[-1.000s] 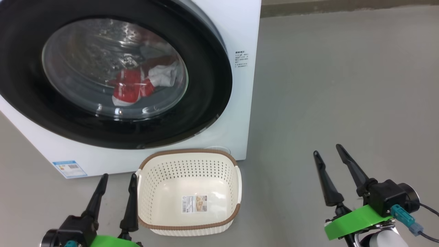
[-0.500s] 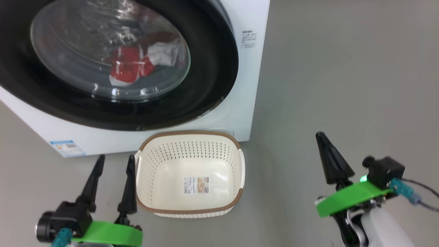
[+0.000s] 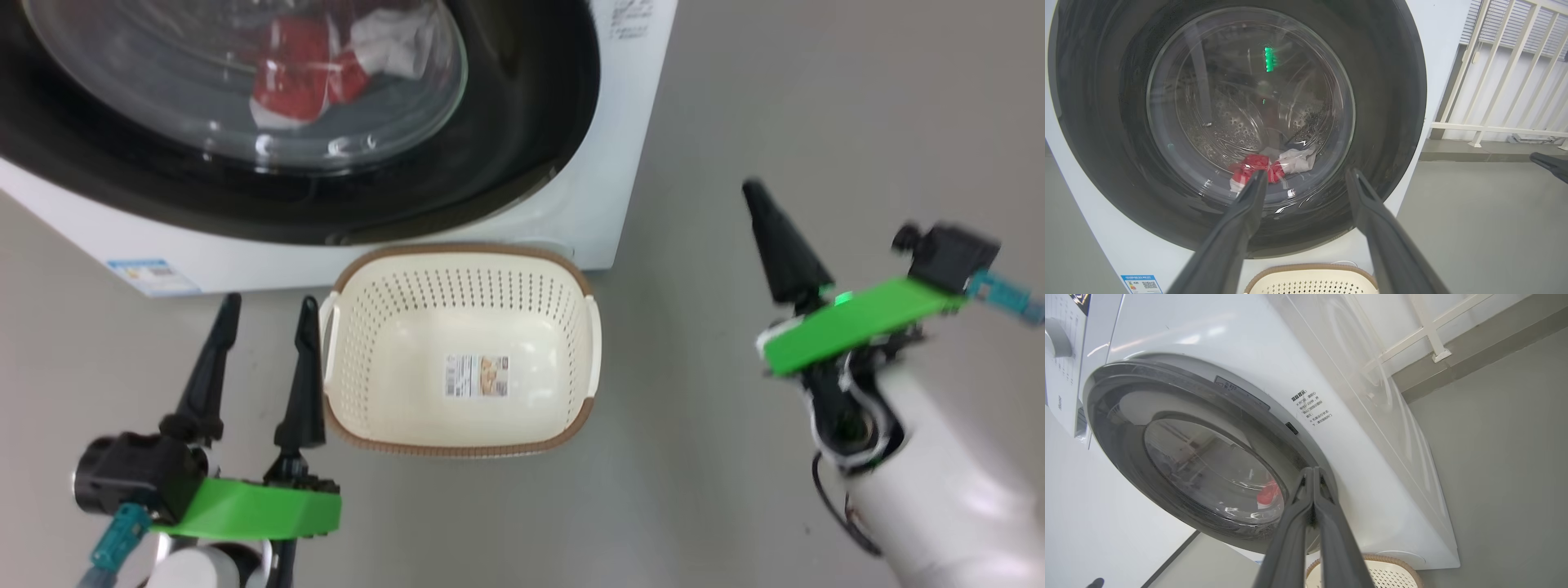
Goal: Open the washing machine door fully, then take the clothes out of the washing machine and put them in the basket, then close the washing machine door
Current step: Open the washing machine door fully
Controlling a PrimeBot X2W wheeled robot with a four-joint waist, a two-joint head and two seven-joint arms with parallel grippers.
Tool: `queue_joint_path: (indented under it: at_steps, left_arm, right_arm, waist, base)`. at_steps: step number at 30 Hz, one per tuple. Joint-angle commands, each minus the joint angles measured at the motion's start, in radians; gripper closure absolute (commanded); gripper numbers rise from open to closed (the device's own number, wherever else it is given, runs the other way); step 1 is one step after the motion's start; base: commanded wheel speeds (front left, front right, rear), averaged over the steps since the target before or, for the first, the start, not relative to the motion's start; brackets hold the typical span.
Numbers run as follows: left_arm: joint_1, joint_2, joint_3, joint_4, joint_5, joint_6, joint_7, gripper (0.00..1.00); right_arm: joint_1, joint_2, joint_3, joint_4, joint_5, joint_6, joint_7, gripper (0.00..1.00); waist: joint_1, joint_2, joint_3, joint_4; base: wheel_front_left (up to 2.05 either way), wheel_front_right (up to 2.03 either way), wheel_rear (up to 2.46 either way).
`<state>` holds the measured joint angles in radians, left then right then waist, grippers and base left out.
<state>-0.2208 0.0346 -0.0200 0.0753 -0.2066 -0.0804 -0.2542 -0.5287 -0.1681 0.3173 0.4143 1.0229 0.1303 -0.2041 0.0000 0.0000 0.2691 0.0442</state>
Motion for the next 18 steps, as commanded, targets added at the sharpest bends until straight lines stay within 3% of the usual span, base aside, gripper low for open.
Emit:
queue_joint_path:
  at_steps: [1, 8, 18]
  left_arm:
    - [-0.031, 0.016, 0.029, -0.034, -0.009, 0.001, -0.008, 0.00]
    - [-0.062, 0.016, 0.031, -0.050, -0.011, -0.002, -0.008, 0.00]
    - [-0.093, 0.016, 0.027, -0.054, -0.005, -0.008, -0.008, 0.00]
  right_arm:
    - [-0.036, -0.007, 0.022, -0.036, 0.048, 0.000, 0.008, 1.00]
    - [-0.159, -0.047, 0.029, -0.067, 0.273, 0.000, 0.089, 1.00]
    - [-0.307, -0.065, -0.003, -0.077, 0.540, 0.000, 0.291, 1.00]
  waist:
    - [0.0000, 0.0000, 0.042, 0.018]
    - [0.0000, 0.0000, 0.098, 0.034]
    - [0.0000, 0.0000, 0.168, 0.055]
  base:
    - [0.00, 0.00, 0.00]
    - [0.00, 0.00, 0.00]
    - [0.00, 0.00, 0.00]
